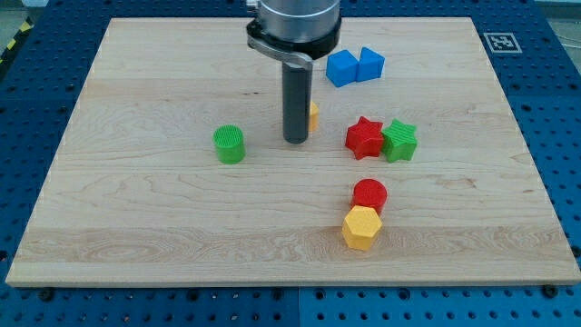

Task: Push the yellow heart below to the blue cube

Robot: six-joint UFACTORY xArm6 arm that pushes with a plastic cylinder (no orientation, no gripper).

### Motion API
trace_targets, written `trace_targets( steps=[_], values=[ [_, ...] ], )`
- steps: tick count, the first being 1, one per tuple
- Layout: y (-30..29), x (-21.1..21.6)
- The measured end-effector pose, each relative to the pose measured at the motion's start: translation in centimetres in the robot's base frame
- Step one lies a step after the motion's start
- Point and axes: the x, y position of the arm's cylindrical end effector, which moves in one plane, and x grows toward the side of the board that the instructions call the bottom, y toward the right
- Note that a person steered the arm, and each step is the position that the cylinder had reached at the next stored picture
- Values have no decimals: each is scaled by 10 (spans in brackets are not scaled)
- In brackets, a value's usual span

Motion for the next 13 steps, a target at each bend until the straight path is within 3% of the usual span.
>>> trace_targets(
  steps=[1,6,9,13],
  values=[
    [-15,-6],
    [27,-41],
    [44,-17],
    [67,-28]
  ],
)
